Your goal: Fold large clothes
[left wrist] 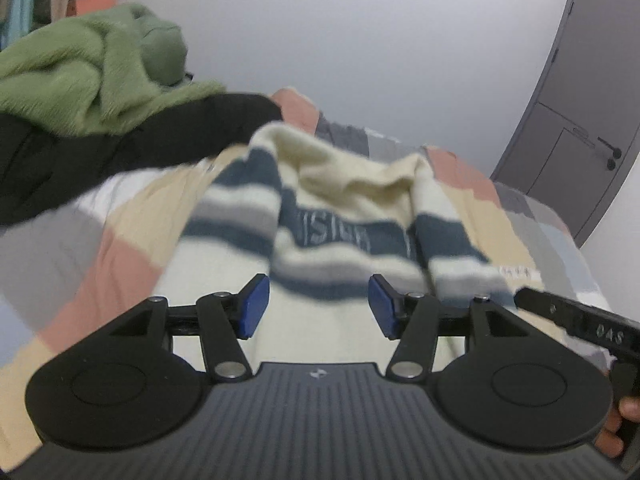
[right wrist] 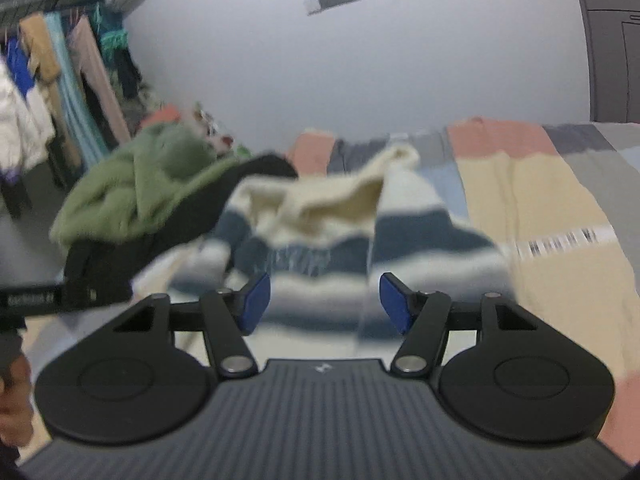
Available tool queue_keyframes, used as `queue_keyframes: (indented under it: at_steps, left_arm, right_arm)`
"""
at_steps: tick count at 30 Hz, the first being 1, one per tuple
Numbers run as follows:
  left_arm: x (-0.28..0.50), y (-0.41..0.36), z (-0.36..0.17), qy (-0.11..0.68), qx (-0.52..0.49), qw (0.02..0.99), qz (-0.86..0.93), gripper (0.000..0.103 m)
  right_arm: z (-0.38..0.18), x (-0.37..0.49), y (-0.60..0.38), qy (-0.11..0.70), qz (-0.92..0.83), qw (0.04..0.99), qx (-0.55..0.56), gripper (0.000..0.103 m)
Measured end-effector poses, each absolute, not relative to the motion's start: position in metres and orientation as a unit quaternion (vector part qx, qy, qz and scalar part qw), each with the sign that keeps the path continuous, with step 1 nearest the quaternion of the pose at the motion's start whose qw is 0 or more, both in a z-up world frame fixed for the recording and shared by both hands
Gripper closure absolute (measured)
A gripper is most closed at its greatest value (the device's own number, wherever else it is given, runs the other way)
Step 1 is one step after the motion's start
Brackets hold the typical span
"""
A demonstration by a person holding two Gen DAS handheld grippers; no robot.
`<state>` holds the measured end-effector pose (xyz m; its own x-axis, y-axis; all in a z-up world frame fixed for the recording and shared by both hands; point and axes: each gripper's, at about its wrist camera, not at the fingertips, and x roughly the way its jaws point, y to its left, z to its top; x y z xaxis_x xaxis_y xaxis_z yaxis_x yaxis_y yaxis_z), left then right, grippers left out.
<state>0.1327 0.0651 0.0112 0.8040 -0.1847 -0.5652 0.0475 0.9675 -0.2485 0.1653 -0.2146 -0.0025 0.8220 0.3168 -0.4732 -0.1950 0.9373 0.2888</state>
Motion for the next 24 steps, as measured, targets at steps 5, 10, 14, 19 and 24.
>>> queue_keyframes:
  at_steps: [5,10,14,19,24]
  left_arm:
    - [0.103,0.072,-0.032,0.327,-0.112,0.938,-0.037,0.042]
    - [0.101,0.083,-0.053,0.348,-0.117,0.93,-0.019,0.042]
    - [0.108,0.085,-0.068,0.358,-0.102,0.928,-0.002,0.042]
    - [0.114,0.083,-0.081,0.356,-0.071,0.931,0.029,0.043]
    - [0.12,0.083,-0.085,0.348,-0.06,0.933,0.073,0.059]
  right_arm:
    - [-0.037,0.124,-0.205,0.316,0.13,0.936,0.087,0.04]
    - [-0.057,0.104,-0.2,0.345,0.119,0.928,0.078,0.04]
    - [-0.067,0.1,-0.194,0.346,0.113,0.929,0.063,0.04]
    - [-0.091,0.103,-0.176,0.363,0.093,0.927,0.005,0.042]
    - [-0.101,0.105,-0.171,0.346,0.056,0.936,-0.025,0.058]
